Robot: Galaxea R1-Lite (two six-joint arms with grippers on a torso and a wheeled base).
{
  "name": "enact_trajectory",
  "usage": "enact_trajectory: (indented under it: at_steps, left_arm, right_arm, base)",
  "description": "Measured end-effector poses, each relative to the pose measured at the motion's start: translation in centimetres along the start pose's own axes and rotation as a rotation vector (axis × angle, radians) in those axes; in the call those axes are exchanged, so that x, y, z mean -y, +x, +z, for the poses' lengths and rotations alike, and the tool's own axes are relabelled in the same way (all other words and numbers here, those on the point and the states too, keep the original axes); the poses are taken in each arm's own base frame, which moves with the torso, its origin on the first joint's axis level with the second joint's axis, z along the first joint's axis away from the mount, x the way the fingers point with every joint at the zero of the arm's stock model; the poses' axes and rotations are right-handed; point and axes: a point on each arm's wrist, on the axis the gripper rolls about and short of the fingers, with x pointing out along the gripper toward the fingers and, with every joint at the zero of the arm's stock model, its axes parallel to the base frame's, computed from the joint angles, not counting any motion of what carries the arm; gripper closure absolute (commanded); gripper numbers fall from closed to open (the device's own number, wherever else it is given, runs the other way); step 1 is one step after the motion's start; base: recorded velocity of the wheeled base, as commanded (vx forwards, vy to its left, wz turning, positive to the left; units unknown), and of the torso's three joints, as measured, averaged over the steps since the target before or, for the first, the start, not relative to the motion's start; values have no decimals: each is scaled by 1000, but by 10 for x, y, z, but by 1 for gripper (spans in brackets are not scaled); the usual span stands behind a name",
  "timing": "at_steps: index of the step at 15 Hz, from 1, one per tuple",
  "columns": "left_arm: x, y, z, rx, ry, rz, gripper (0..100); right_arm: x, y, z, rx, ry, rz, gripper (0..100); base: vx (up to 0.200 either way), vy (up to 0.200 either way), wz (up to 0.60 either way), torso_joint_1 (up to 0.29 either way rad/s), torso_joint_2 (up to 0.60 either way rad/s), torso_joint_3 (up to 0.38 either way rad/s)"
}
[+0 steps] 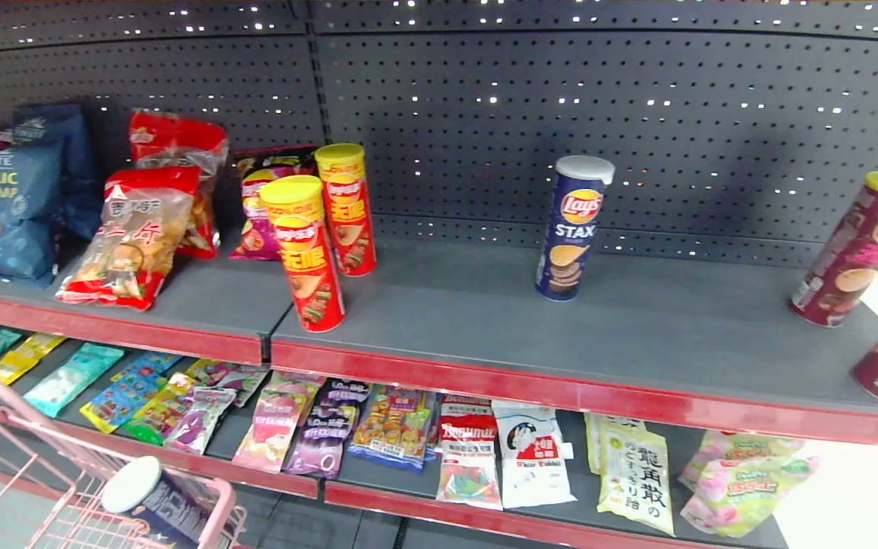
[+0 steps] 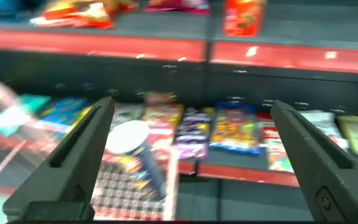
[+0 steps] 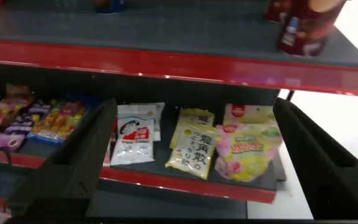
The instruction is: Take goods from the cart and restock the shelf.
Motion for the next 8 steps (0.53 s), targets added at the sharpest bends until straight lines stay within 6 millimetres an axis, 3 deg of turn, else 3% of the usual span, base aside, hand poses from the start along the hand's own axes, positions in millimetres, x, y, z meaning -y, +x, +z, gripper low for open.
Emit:
enact_trajectory:
  at_steps: [8]
  left_arm:
    - [0, 0, 0, 0, 0, -1, 0]
  right_arm:
    - [0, 0, 0, 0, -1, 2, 0]
  base:
    - [0, 0, 600, 3, 3, 2]
